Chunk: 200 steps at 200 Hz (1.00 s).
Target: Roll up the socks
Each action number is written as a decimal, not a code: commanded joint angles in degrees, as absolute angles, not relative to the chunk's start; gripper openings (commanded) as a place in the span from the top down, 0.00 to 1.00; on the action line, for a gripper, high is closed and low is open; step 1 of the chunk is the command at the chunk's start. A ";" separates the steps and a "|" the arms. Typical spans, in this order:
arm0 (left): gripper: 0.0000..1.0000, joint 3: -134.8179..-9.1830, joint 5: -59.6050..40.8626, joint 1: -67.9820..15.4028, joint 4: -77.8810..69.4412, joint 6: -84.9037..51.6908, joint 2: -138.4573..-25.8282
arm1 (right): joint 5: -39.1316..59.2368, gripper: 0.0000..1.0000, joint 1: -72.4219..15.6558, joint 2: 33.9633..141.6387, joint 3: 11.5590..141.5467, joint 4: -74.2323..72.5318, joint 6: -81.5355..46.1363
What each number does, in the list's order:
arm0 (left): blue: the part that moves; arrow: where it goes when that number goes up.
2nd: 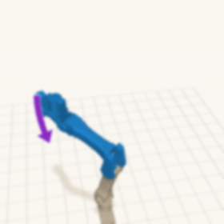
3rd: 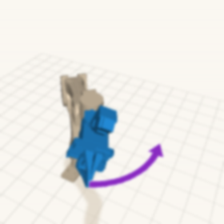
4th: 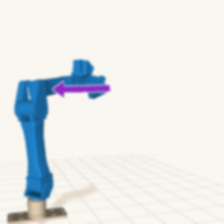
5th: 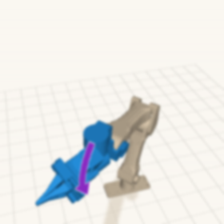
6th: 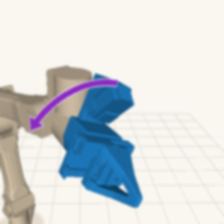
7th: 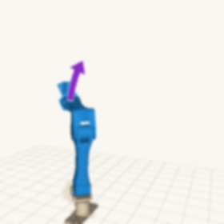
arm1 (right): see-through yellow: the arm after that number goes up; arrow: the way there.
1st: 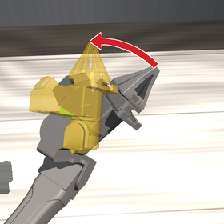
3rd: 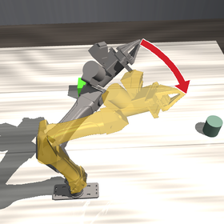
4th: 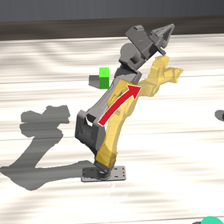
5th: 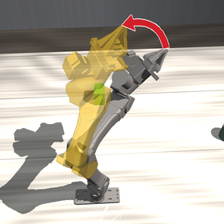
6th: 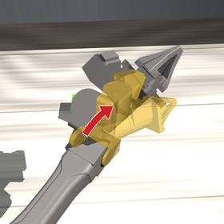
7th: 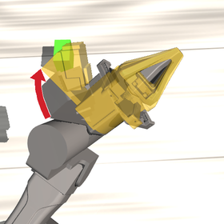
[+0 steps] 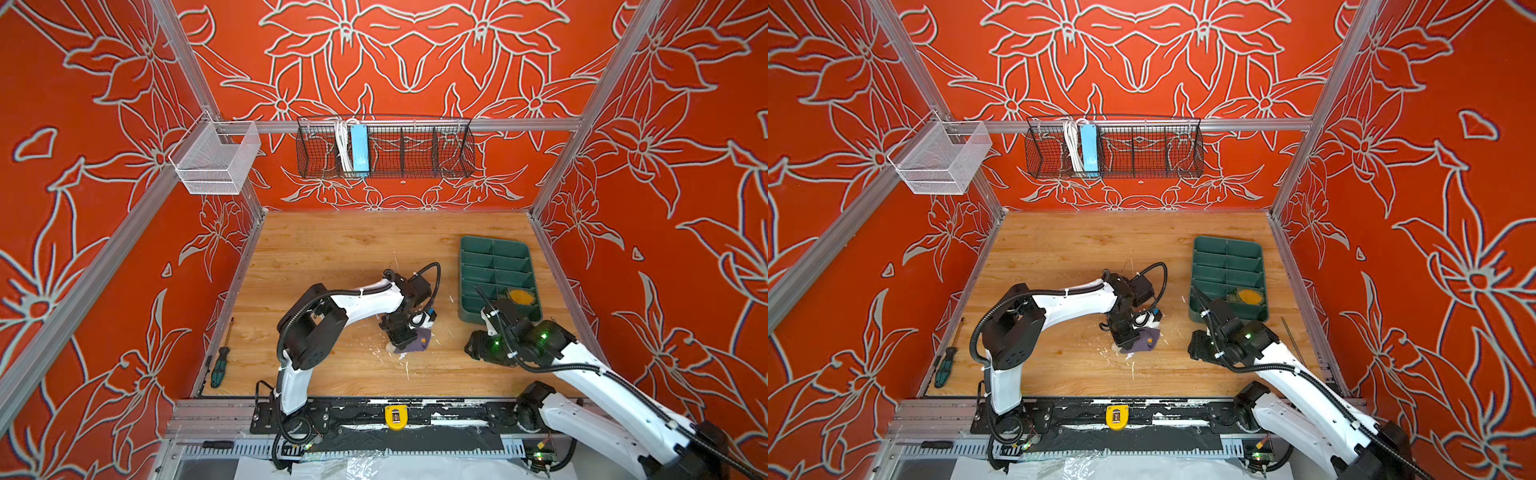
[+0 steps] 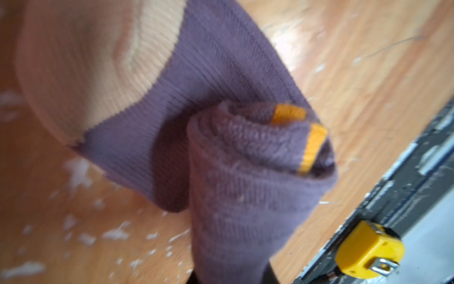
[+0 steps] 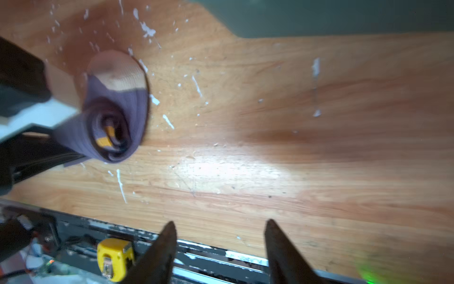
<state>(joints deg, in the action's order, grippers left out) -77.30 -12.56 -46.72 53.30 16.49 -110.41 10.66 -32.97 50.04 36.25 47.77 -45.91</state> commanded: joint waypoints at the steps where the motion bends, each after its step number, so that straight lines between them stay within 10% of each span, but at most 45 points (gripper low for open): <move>1: 1.00 -75.02 -9.50 -45.89 51.52 13.47 -107.22 | 17.02 0.53 -33.09 53.89 36.15 35.51 -51.02; 113: 1.00 -75.06 -7.98 -44.38 51.10 9.93 -105.01 | 27.57 0.94 -32.52 87.30 38.32 -7.13 -59.68; 200: 1.00 -74.36 -9.16 -44.12 48.39 8.48 -104.17 | 33.22 1.00 -30.41 99.84 37.88 -22.03 -65.81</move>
<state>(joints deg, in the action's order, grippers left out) -74.15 -8.25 -44.56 48.97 9.34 -105.43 29.45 -31.11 96.16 37.43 -15.49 -61.65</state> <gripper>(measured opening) 0.138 0.047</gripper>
